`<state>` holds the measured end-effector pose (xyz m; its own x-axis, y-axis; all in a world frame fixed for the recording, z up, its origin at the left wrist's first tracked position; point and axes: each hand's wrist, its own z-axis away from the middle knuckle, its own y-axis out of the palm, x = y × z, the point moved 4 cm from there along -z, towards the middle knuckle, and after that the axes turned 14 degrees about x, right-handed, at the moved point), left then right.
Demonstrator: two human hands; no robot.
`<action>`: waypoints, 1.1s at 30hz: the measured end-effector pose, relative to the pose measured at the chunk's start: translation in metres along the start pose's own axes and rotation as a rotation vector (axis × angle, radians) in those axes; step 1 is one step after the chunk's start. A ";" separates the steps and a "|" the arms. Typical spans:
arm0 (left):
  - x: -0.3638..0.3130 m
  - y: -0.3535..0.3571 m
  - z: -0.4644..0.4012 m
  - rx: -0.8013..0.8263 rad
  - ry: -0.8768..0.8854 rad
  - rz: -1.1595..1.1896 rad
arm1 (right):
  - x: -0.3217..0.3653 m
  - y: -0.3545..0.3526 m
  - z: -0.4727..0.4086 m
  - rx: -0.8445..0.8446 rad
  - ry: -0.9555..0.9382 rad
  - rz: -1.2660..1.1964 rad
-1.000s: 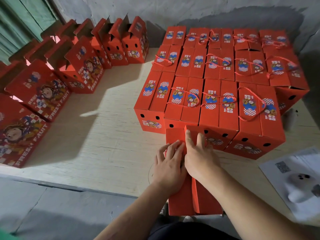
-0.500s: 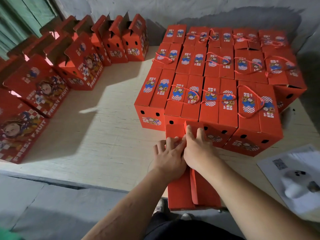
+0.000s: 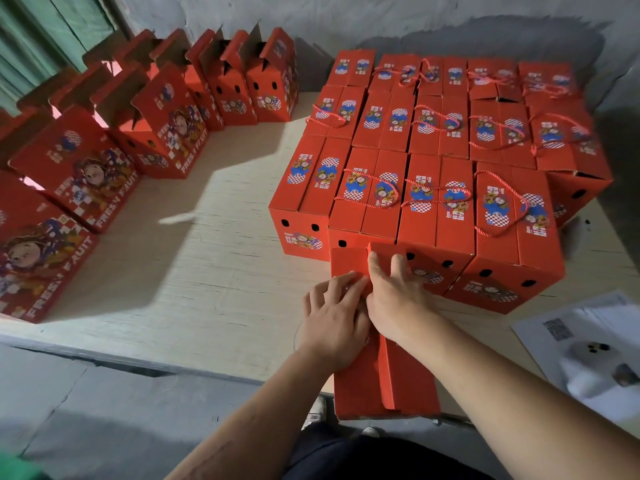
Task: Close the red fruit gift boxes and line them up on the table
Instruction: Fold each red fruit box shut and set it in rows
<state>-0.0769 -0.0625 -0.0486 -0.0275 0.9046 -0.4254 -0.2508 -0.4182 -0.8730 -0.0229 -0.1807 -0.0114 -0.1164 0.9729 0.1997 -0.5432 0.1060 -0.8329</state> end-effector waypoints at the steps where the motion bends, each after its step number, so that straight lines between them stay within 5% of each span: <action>1: 0.000 -0.002 -0.004 0.021 -0.009 -0.012 | -0.003 -0.001 0.000 -0.002 -0.012 -0.020; 10: 0.007 -0.014 -0.070 0.114 -0.054 -0.161 | -0.008 -0.008 -0.007 -0.114 -0.042 -0.060; 14: 0.013 -0.010 -0.066 0.006 0.047 -0.109 | -0.015 -0.007 -0.008 -0.236 -0.094 -0.142; 22: 0.013 -0.013 -0.062 -0.036 0.079 0.045 | -0.018 -0.009 -0.033 -0.060 -0.066 -0.093; 28: 0.016 -0.013 -0.062 -0.069 0.083 0.127 | -0.015 0.007 -0.034 -0.086 -0.012 0.087; 33: 0.018 -0.012 -0.066 -0.087 0.083 0.121 | -0.034 0.014 -0.015 -0.028 -0.174 -0.284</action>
<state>-0.0101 -0.0464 -0.0613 0.0288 0.8385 -0.5441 -0.1660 -0.5328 -0.8298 -0.0139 -0.2095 -0.0375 -0.1049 0.8541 0.5094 -0.5519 0.3761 -0.7442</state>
